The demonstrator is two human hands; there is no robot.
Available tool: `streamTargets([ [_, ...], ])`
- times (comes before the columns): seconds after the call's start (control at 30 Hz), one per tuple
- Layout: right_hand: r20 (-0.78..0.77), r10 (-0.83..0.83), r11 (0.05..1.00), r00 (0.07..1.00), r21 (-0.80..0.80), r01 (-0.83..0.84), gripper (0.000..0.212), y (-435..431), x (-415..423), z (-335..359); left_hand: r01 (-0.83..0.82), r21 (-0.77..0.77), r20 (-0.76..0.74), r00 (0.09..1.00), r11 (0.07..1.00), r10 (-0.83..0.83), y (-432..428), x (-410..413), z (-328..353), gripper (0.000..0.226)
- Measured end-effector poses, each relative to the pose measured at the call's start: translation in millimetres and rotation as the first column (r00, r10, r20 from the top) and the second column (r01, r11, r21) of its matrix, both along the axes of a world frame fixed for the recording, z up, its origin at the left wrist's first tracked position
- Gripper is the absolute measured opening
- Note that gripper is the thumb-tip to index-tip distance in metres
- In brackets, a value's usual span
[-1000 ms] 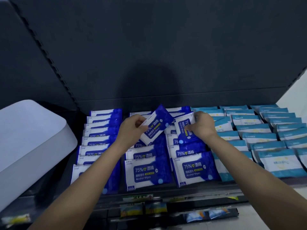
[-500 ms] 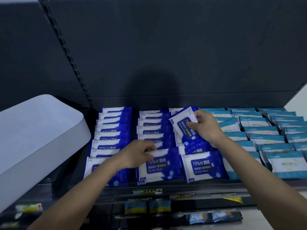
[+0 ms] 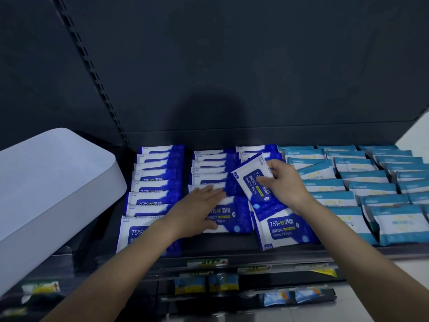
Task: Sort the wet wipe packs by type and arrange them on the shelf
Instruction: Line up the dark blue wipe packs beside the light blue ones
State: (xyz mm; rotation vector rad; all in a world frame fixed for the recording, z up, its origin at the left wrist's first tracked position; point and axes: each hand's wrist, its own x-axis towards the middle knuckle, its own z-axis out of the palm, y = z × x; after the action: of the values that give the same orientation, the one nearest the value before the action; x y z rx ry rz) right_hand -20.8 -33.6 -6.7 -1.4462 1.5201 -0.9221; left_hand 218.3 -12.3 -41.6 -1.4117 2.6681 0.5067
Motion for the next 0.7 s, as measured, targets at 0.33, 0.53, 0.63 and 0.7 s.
streamTargets([
  [0.33, -0.27, 0.237, 0.97, 0.933, 0.02, -0.241, 0.018, 14, 0, 1, -0.449, 0.193, -0.313, 0.814, 0.872, 0.488, 31, -6, -5, 0.1],
  [0.53, -0.347, 0.358, 0.926, 0.867, 0.017, -0.376, 0.013, 19, 7, 5, -0.38, 0.296, -0.243, 0.857, 0.876, 0.454, 28, -2, -4, 0.113],
  [0.63, -0.424, 0.32, 0.925, 0.847, -0.053, -0.376, 0.005, 16, -7, 15, -0.379, 0.238, -0.279, 0.855, 0.894, 0.437, 30, 0, -6, 0.105],
  [0.7, -0.503, 0.307, 0.917, 0.808, -0.07, -0.392, 0.007, 12, -22, 21, -0.363, 0.146, -0.338, 0.856, 0.921, 0.391, 33, -6, -3, 0.089],
])
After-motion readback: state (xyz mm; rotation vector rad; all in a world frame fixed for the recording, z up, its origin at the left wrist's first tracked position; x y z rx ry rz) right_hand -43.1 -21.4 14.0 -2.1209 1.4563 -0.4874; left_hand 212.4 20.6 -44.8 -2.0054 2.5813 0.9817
